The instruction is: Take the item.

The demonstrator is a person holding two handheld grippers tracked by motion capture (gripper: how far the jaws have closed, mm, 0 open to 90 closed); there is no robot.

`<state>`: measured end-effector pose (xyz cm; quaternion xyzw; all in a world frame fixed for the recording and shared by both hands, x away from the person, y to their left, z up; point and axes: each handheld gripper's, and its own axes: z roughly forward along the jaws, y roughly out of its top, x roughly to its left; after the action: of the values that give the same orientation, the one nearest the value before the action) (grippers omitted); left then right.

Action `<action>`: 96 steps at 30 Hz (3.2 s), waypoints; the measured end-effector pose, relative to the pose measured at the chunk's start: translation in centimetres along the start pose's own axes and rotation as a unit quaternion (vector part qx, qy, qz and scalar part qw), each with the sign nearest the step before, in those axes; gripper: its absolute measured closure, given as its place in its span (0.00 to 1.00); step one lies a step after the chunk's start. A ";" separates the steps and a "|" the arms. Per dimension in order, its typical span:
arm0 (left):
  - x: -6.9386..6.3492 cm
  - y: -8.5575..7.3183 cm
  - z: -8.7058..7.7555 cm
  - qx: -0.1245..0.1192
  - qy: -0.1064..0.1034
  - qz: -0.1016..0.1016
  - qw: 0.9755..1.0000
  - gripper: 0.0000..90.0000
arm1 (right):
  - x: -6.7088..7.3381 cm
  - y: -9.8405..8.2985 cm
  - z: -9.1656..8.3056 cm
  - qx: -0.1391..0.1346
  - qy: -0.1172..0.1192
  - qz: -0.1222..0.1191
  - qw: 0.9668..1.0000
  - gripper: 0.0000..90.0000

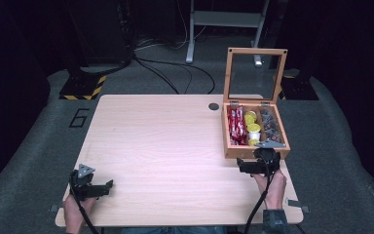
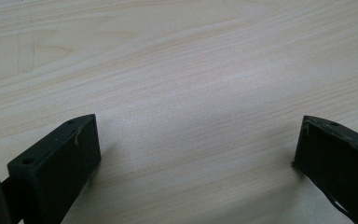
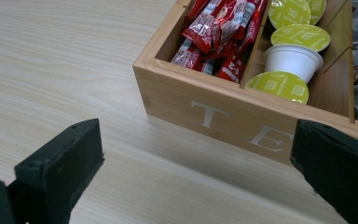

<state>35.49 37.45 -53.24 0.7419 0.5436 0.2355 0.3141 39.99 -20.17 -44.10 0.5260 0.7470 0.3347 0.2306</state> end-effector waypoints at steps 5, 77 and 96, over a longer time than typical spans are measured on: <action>0.0 0.0 0.0 0.001 -0.002 -0.001 1.000 0.00 | 0.0 0.6 0.3 0.002 0.003 0.000 1.000 0.02; 0.0 0.0 0.0 -0.001 0.001 -0.001 1.000 0.00 | -2.8 8.0 9.4 0.059 -0.008 0.021 0.998 0.66; 0.0 0.0 0.0 -0.001 0.002 -0.001 1.000 0.01 | -3.1 8.4 10.4 0.083 -0.009 0.055 0.995 0.74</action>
<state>35.48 37.42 -53.25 0.7403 0.5446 0.2376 0.3143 53.58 -18.58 -44.85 0.5865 0.7402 0.2788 0.1745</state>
